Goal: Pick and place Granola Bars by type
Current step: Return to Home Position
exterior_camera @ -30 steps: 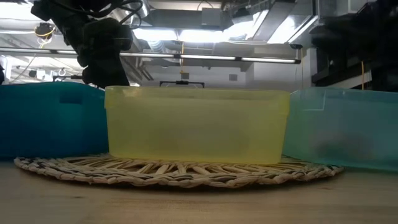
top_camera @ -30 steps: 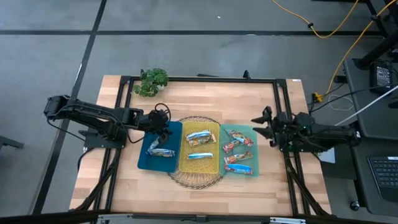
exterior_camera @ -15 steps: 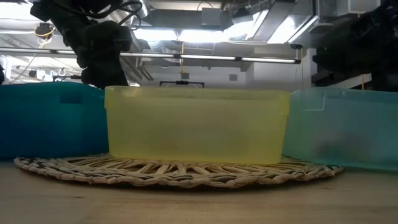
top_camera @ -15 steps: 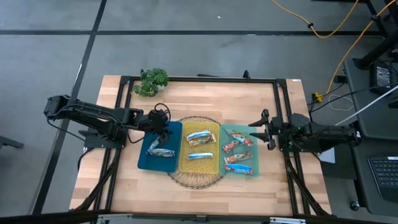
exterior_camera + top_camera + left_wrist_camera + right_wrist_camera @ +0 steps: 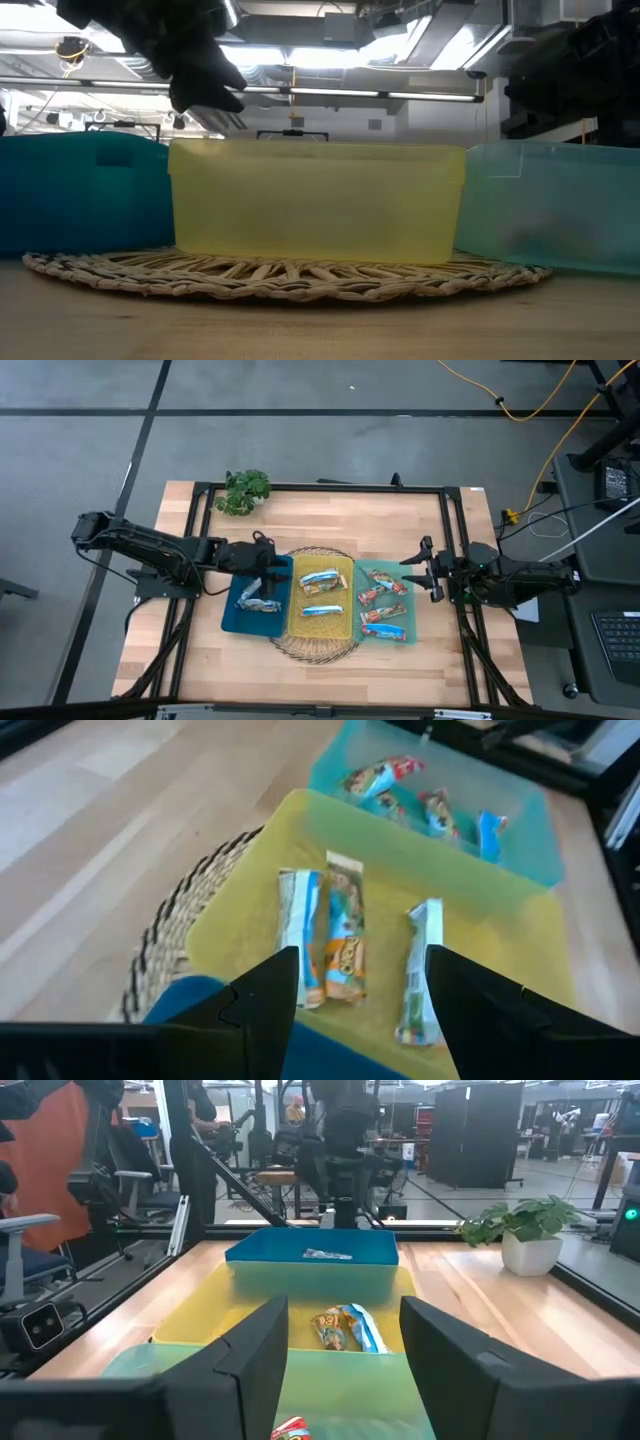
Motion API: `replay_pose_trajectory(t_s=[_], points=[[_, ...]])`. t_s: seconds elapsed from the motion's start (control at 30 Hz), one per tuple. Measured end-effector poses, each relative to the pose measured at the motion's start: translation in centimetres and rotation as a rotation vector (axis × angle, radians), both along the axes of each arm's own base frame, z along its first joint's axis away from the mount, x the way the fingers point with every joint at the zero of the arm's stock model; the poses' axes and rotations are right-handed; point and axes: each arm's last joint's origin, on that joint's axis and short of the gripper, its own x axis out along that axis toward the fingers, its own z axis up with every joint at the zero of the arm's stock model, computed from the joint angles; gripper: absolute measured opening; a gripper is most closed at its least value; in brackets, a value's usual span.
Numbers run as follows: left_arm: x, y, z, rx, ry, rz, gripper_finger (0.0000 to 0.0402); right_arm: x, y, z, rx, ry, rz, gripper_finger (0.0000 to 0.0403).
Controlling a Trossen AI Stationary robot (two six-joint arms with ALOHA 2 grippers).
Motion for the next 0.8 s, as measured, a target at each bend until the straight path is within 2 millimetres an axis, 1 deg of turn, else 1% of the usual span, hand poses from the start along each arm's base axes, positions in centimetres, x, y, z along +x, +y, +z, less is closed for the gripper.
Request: replay_pose_trajectory(t_s=[0.1,0.2,0.23,0.27,0.3,0.37,0.43,0.47,0.53,0.6,0.7,0.8], points=[[0.1,0.0,0.2,-0.014,-0.027,0.001,0.021,0.0,0.0,0.0,0.001,0.0,-0.001,0.0196],[0.5,-0.1,0.9,-0.098,-0.108,0.023,0.021,0.0,0.0,0.0,0.002,0.0,-0.002,0.0196],[0.5,0.0,1.3,-0.095,-0.136,0.009,0.021,0.0,0.0,0.0,0.003,0.0,-0.002,0.0196],[0.4,0.2,1.9,-0.084,-0.166,-0.01,0.021,0.0,0.0,0.0,0.003,0.0,-0.002,0.0196],[0.3,0.4,3.0,-0.063,-0.217,-0.032,0.021,0.0,0.0,0.0,0.002,0.0,-0.002,0.0196],[-0.7,0.8,6.0,-0.01,-0.331,-0.082,0.021,0.0,0.0,0.0,0.001,0.0,-0.002,0.0196],[-2.6,1.3,8.8,0.054,-0.413,-0.102,0.021,0.0,0.0,0.0,0.0,0.0,-0.003,0.0196],[-3.8,1.6,10.1,0.088,-0.443,-0.098,0.021,0.0,0.0,0.0,0.0,0.0,-0.003,0.0196],[-6.8,2.1,12.4,0.154,-0.502,-0.061,0.021,0.0,0.0,0.0,0.0,0.0,-0.003,0.0196],[-10.3,2.4,14.0,0.207,-0.554,0.0,0.021,0.0,0.0,0.0,0.0,0.0,-0.003,0.0196],[-15.2,2.5,14.6,0.241,-0.627,0.082,0.021,0.0,0.0,0.0,0.0,-0.001,-0.003,0.0196],[-19.6,2.5,14.0,0.237,-0.688,0.143,0.021,0.0,0.0,0.0,0.0,-0.001,-0.003,0.0196]])
